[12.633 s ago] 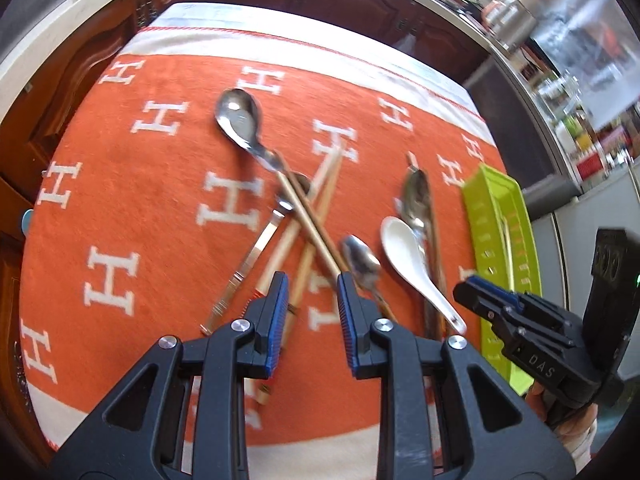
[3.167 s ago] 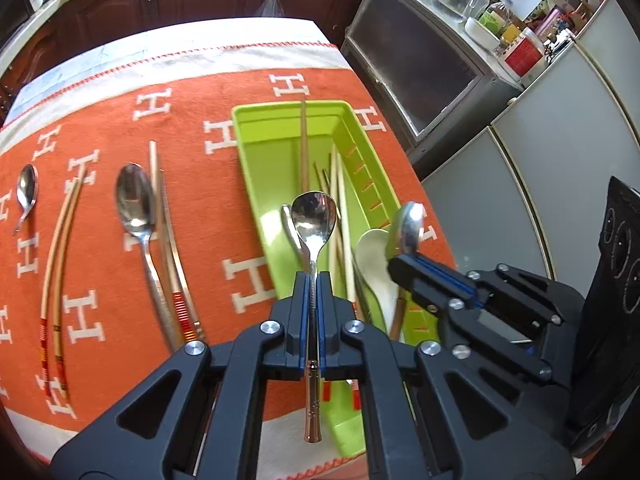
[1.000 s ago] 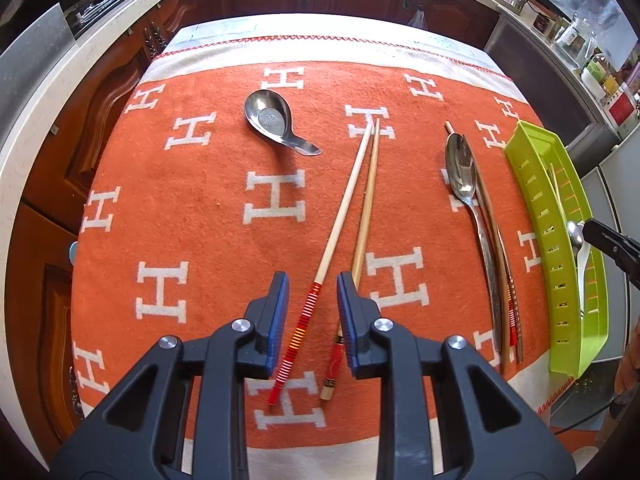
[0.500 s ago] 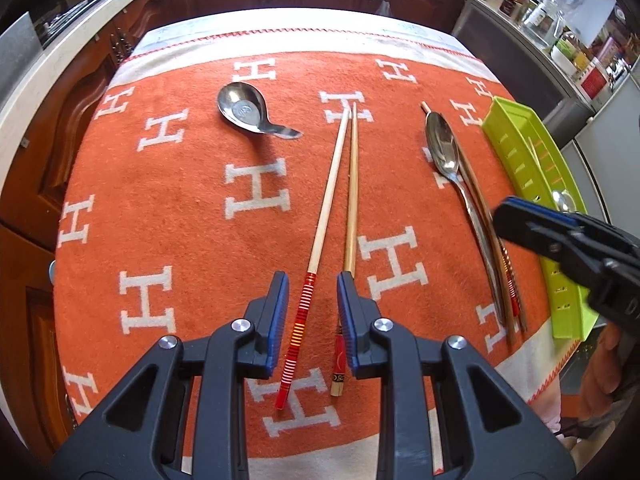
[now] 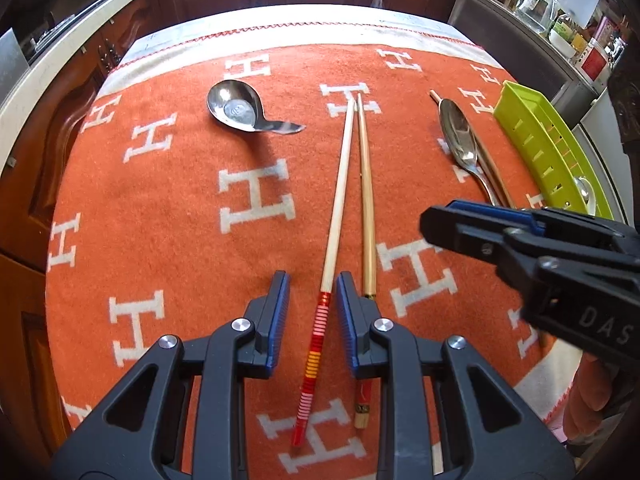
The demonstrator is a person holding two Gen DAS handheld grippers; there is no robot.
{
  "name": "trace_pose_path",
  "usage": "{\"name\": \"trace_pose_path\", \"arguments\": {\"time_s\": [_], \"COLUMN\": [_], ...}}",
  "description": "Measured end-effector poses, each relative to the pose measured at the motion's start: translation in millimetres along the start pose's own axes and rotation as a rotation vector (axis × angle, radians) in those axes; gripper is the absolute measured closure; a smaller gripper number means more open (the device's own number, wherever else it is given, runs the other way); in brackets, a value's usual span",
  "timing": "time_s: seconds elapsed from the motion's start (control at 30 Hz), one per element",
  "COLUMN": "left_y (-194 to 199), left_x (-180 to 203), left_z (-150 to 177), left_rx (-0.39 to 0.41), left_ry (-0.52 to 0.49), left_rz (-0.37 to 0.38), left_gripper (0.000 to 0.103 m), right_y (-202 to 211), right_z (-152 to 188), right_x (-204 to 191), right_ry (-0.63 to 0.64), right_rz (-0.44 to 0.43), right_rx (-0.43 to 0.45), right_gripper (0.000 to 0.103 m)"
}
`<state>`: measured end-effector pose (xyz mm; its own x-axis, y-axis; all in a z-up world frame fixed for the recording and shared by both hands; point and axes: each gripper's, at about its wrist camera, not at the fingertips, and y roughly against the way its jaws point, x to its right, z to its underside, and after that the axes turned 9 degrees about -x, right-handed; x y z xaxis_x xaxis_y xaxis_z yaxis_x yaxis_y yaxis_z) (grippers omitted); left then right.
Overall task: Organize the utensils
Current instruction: 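Grasp a red-striped chopstick with the left gripper while the right gripper grasps a wooden chopstick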
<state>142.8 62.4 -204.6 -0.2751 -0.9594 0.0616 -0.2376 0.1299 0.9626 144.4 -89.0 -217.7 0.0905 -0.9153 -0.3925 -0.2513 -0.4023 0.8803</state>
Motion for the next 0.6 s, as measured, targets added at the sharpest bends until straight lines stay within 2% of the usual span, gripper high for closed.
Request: {"name": "trace_pose_path", "arguments": {"time_s": [0.07, 0.13, 0.37, 0.6], "left_y": [-0.5, -0.6, 4.2, 15.0], "left_x": [1.8, 1.4, -13.4, -27.6], "left_z": [-1.1, -1.3, 7.8, 24.5], "left_rx": [0.009, 0.022, 0.031, 0.043], "left_ry": [-0.004, -0.004, 0.058, 0.110], "left_rz": [-0.019, -0.032, -0.005, 0.019], "left_gripper": [0.085, 0.098, 0.100, 0.100], "right_y": [-6.3, -13.6, -35.1, -47.3], "right_z": [-4.0, -7.9, -20.1, -28.4], "right_x": [0.0, -1.9, -11.4, -35.5], "right_ry": [-0.006, -0.007, -0.005, 0.039], "right_rz": [-0.002, 0.001, 0.015, 0.102], "right_rx": [-0.011, -0.020, -0.036, -0.017], "right_gripper": [0.079, 0.079, 0.079, 0.079]}}
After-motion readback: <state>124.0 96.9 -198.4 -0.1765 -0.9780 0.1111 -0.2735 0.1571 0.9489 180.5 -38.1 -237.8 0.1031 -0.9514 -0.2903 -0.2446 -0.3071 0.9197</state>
